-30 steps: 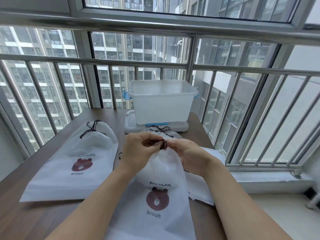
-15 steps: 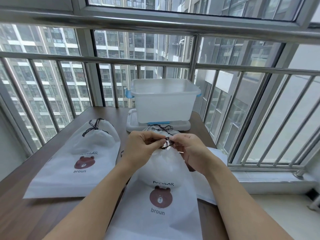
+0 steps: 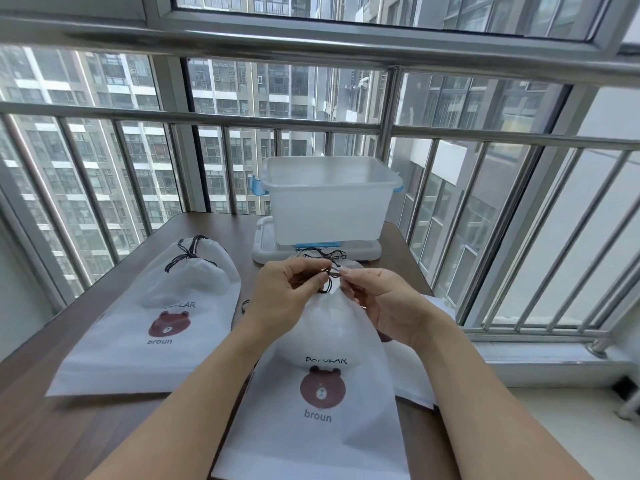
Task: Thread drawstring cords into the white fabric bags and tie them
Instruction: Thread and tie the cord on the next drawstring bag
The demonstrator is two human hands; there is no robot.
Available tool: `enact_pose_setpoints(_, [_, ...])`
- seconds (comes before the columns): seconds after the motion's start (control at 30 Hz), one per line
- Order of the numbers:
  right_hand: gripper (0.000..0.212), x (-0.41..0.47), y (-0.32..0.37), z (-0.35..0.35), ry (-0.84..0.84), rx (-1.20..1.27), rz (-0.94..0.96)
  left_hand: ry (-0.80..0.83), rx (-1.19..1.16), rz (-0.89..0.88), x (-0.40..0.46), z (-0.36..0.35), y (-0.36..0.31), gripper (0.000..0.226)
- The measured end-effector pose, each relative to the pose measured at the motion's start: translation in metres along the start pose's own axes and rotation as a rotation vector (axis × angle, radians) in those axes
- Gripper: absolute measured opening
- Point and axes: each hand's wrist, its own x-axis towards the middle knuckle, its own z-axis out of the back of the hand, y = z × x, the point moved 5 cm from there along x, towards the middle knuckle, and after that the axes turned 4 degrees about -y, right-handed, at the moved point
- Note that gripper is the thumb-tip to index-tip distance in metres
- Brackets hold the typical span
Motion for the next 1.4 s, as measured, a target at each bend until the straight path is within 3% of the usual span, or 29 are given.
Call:
enact_pose_setpoints(0.2, [0.018,0.003,0.002,0.006,-0.064,0.056,0.055,0.035,-0.108,0.055,0.001,-0.001,-0.002,0.016])
enact_pose_setpoints(0.5, [0.012,-0.006,0.007,-0.01,0.023,-0.012,0.091,0.03,-0.148,0.12,0.0,-0.004,0.004,0.012])
enact_pose_setpoints(0.7, [0.006,0.002,0.005,-0.008,-0.194,-0.183,0.301,0.027,-0.169,0.125,-0.001,-0.002,0.003,0.014])
enact_pose_setpoints(0.83, [0.008,0.003,0.006,-0.008,-0.237,-0.308,0.376,0.03,-0.157,0.139,0.0,0.0,0.003,0.015])
enact_pose_setpoints(0.93, [0.014,0.003,0.006,-0.005,-0.254,-0.318,0.374,0.066,-0.132,0.138,-0.001,0.0,0.004,0.013])
enact_pose_setpoints(1.0, [0.014,0.005,0.005,-0.002,-0.258,-0.33,0.374,0.091,-0.046,0.049,-0.001,0.0,0.0,0.016])
enact_pose_setpoints(1.17, [0.003,0.01,-0.001,-0.004,-0.218,-0.626,0.321,0.078,0.213,-0.186,-0.003,-0.005,-0.002,0.021])
enact_pose_setpoints(1.23, [0.017,0.011,-0.005,-0.005,-0.179,-0.692,0.27,0.097,0.244,-0.206,-0.003,-0.007,0.0,0.021])
enact_pose_setpoints(1.3, [0.024,0.007,-0.005,-0.003,-0.135,-0.592,0.172,0.104,0.202,-0.18,-0.002,-0.005,0.0,0.022])
enact_pose_setpoints(1.4, [0.017,-0.002,-0.003,0.003,-0.046,-0.246,0.003,0.115,0.073,-0.089,-0.001,-0.004,-0.001,0.028])
